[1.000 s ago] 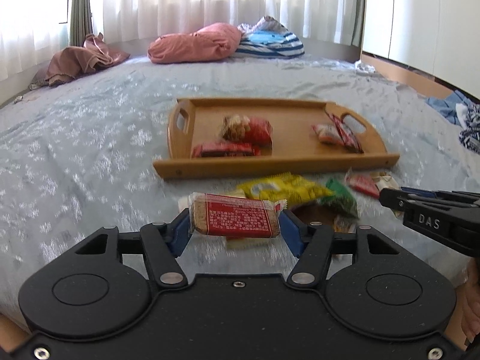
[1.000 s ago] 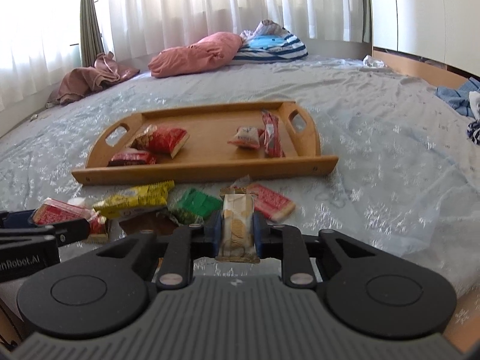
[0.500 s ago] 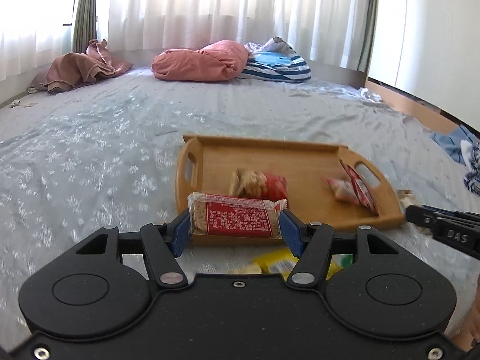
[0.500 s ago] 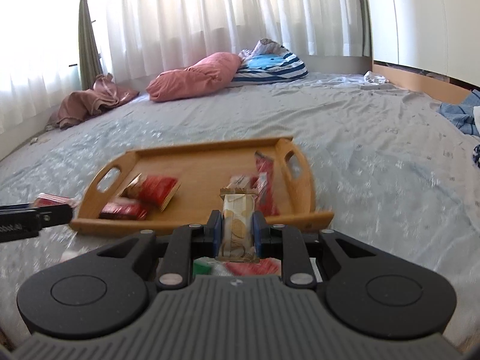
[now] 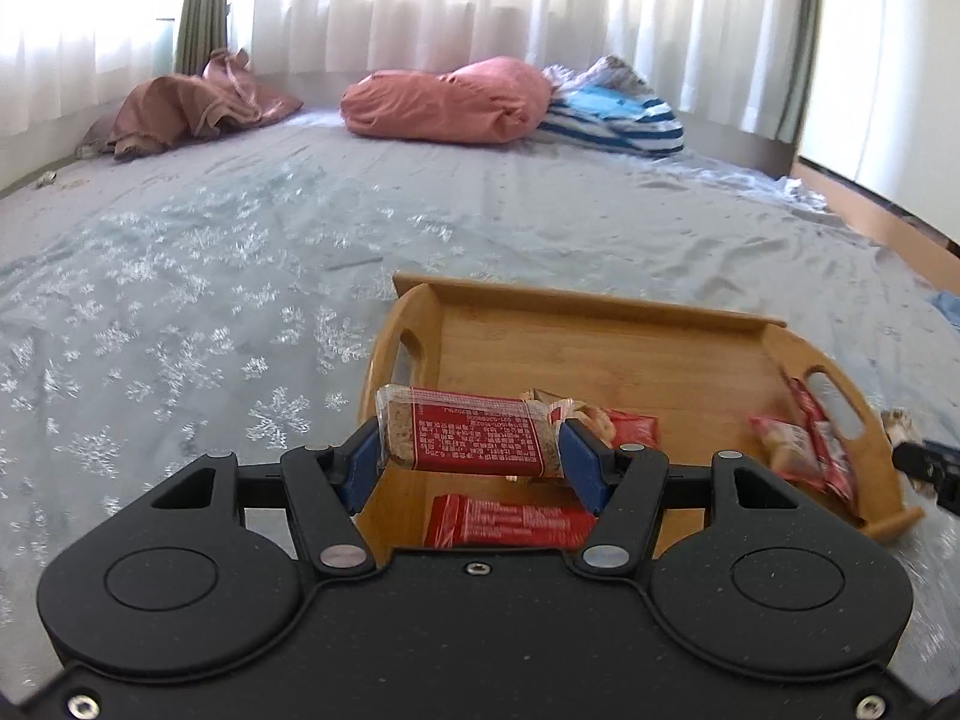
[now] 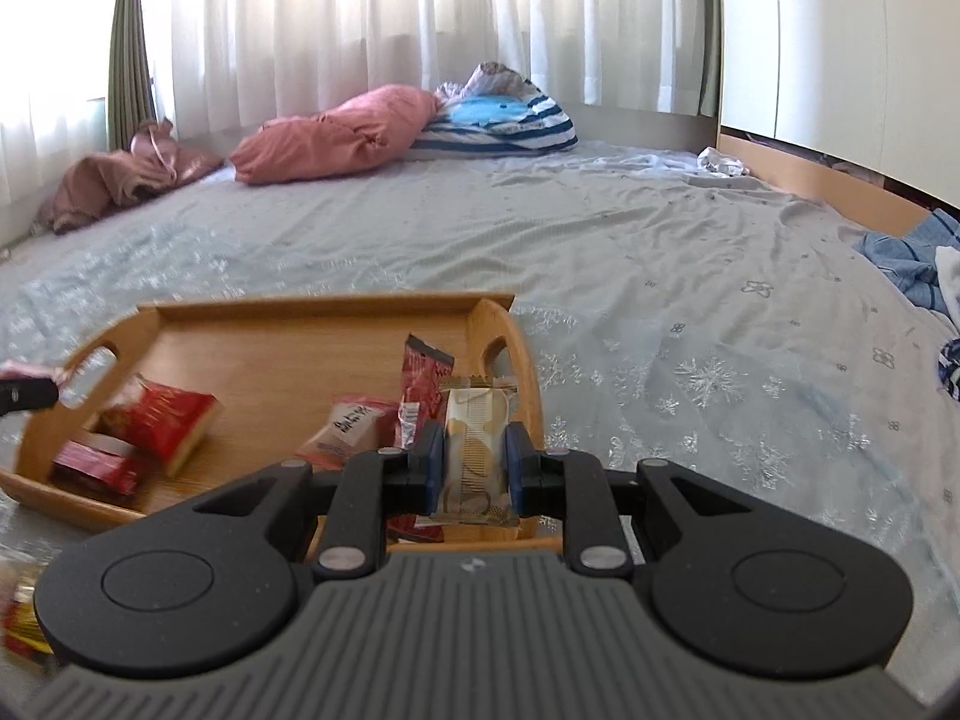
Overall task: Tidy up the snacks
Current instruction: 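Carry the cracker pack and wafer bar over the wooden tray, then open both tools to drop the cracker pack and wafer bar on the tray, then grasp the gold cherry packet with the left tool while the right tool grasps a red-checked cracker pack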
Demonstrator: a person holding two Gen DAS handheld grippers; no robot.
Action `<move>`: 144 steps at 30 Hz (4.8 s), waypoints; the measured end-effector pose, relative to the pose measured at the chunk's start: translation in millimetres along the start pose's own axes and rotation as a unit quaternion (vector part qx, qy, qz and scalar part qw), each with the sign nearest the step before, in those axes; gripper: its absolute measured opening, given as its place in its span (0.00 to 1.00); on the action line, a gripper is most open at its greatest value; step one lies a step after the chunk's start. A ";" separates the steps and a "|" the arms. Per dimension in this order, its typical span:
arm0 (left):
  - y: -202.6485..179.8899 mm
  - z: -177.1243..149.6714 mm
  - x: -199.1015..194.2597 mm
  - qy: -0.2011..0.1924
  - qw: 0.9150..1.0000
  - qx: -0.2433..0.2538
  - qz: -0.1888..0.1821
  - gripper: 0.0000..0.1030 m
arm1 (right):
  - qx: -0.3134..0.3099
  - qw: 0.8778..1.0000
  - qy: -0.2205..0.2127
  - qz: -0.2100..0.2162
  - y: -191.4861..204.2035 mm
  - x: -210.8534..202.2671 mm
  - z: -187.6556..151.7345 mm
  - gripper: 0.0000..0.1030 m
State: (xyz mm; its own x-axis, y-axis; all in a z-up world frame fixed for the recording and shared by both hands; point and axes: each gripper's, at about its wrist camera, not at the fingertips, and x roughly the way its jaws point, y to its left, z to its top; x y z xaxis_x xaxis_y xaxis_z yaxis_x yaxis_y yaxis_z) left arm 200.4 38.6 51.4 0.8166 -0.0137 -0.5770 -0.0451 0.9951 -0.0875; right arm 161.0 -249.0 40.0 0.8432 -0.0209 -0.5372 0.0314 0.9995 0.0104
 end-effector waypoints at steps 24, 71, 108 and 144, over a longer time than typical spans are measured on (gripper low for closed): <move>-26.6 -14.8 53.4 0.050 0.998 0.009 -0.023 0.58 | -0.016 0.999 0.008 0.045 17.5 34.7 -5.6 0.25; -7.0 -50.7 -58.3 0.024 0.997 0.048 -0.058 0.95 | -0.017 0.990 0.006 0.142 -10.0 -7.7 -41.7 0.93; -27.4 -113.8 -90.4 0.043 0.997 0.047 -0.045 0.34 | -0.097 0.990 0.005 0.101 5.3 -17.3 -79.5 0.95; -25.5 -89.5 -100.9 0.017 0.998 0.055 -0.039 0.30 | -0.070 0.983 0.030 0.165 9.1 -37.4 -67.5 0.36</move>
State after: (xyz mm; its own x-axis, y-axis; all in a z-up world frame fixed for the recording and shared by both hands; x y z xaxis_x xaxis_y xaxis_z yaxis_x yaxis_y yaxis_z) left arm 67.7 5.9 39.1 0.7956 -0.0937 -0.5985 0.0834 0.9955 -0.0450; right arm 93.6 -237.4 3.2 0.7625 0.3016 -0.5724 -0.3158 0.9456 0.0776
